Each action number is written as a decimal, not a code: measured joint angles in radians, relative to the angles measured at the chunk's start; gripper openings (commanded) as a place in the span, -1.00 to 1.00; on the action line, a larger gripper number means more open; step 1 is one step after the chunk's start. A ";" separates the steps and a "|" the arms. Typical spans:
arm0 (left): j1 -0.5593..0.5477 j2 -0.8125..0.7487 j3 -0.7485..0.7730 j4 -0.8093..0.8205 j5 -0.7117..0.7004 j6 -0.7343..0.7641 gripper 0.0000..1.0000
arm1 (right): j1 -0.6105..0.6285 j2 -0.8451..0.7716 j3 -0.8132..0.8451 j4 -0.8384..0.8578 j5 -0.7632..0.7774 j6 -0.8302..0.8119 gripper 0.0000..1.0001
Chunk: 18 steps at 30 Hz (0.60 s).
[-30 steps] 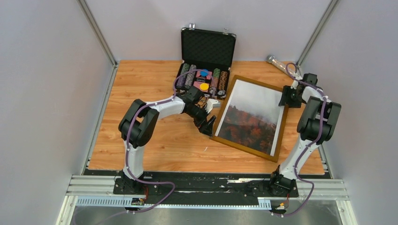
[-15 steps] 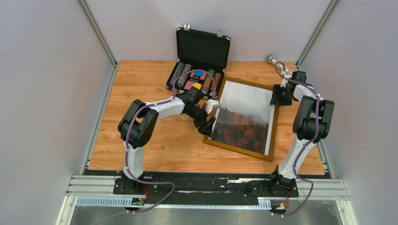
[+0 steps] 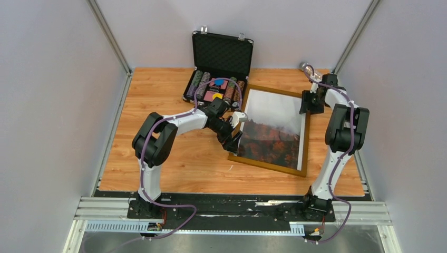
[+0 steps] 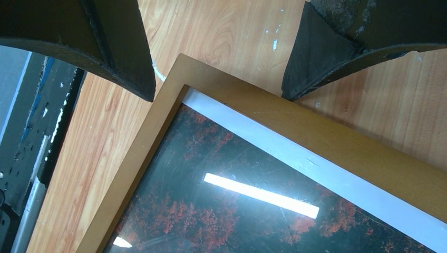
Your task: Put the photo into the frame
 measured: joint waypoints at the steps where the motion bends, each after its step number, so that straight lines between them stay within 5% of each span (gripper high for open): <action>1: 0.000 0.000 0.000 0.000 -0.005 -0.002 1.00 | 0.005 0.009 0.014 -0.003 -0.001 0.000 0.04; 18: 0.000 -0.017 -0.001 0.001 -0.128 -0.032 1.00 | 0.098 0.172 0.274 -0.049 -0.039 -0.029 0.16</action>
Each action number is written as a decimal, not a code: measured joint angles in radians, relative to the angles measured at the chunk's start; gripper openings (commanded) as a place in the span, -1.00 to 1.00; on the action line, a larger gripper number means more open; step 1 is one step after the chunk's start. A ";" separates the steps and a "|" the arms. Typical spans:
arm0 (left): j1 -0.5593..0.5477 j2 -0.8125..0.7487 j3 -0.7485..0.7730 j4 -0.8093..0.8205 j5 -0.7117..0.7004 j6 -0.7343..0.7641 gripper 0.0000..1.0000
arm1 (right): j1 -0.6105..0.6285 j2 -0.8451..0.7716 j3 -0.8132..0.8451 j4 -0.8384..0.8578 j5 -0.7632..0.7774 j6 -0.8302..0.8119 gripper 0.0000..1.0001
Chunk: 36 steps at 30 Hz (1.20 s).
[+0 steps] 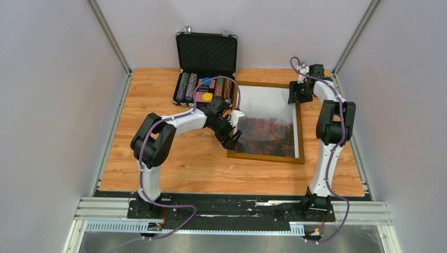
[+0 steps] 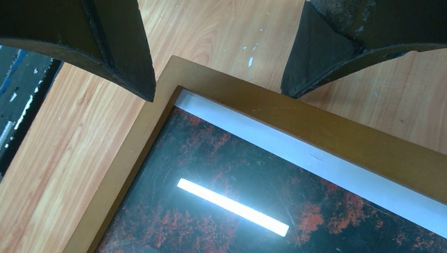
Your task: Put the photo into the frame
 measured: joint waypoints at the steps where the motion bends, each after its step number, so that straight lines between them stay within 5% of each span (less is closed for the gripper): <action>1: 0.000 -0.001 0.000 0.000 -0.010 -0.002 1.00 | 0.008 0.012 0.018 -0.001 -0.001 -0.005 0.17; 10: 0.000 -0.009 0.000 -0.009 -0.072 -0.029 1.00 | 0.063 0.037 0.082 0.024 -0.008 -0.043 0.36; 36: 0.035 -0.030 -0.017 0.008 -0.106 -0.033 1.00 | 0.003 -0.133 -0.115 -0.034 -0.119 0.021 0.52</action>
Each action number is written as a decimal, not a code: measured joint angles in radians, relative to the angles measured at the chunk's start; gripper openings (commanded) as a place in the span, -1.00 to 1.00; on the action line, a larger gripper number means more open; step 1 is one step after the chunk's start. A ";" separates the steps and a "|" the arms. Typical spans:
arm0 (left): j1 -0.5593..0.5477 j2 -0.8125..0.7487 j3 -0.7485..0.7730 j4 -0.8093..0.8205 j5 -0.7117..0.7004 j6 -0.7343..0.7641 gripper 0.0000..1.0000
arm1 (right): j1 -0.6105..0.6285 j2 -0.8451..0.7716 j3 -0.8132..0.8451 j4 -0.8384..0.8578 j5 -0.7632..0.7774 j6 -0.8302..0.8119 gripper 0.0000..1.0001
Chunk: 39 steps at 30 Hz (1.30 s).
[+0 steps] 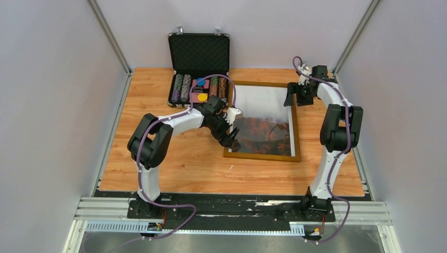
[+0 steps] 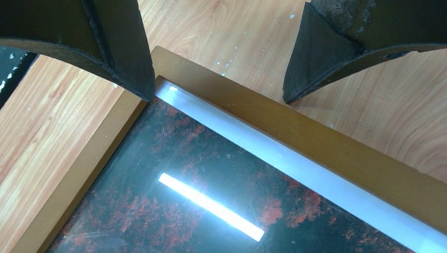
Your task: Put the photo into the frame
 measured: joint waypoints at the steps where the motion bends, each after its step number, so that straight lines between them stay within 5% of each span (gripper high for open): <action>1: 0.000 -0.003 -0.004 0.003 -0.006 0.000 1.00 | -0.004 -0.012 -0.013 0.000 -0.003 0.000 0.52; 14: 0.150 -0.121 -0.100 0.023 -0.101 -0.016 1.00 | -0.093 -0.237 -0.246 0.024 -0.018 0.011 0.56; 25: 0.380 -0.485 -0.208 0.104 -0.127 -0.080 1.00 | -0.156 -0.582 -0.483 0.078 -0.003 0.023 0.60; 32: 0.490 -0.694 -0.266 0.093 -0.134 -0.086 1.00 | -0.179 -0.773 -0.619 0.108 0.052 0.034 0.98; 39: 0.553 -0.840 -0.266 0.021 -0.147 -0.086 1.00 | -0.222 -0.924 -0.707 0.108 0.090 0.053 1.00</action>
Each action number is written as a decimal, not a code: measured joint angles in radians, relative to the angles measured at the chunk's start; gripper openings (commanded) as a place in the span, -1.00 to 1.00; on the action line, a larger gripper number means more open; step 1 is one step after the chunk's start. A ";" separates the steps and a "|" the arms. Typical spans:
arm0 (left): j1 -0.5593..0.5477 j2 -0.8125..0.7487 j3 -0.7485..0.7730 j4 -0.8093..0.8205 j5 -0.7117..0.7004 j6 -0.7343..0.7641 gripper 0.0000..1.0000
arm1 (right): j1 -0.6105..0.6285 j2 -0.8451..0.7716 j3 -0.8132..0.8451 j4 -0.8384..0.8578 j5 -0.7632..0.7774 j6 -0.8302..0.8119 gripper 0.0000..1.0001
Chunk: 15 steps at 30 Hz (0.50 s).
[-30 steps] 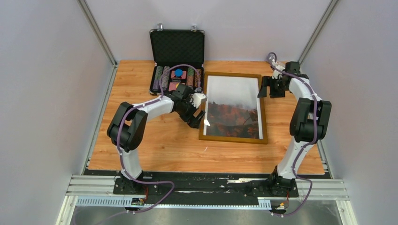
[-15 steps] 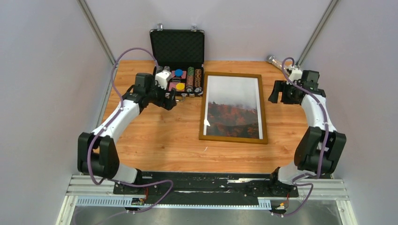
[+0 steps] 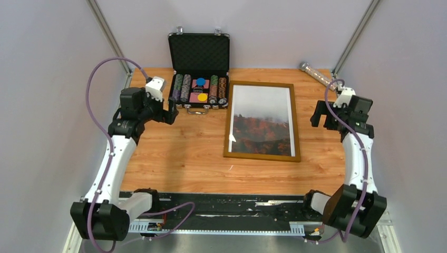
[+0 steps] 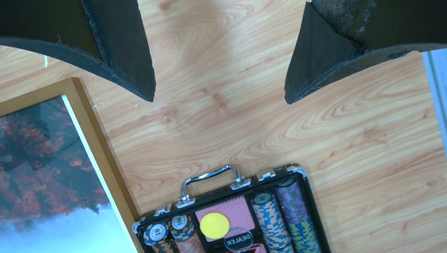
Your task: Put the photo into the frame
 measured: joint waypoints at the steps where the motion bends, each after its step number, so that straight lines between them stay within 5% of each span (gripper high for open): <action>1: 0.004 -0.018 0.000 -0.015 -0.004 0.000 1.00 | -0.006 -0.028 -0.010 0.001 0.006 0.002 1.00; 15: 0.010 -0.206 0.117 -0.241 -0.140 -0.031 1.00 | -0.023 -0.409 -0.217 0.004 0.060 0.040 1.00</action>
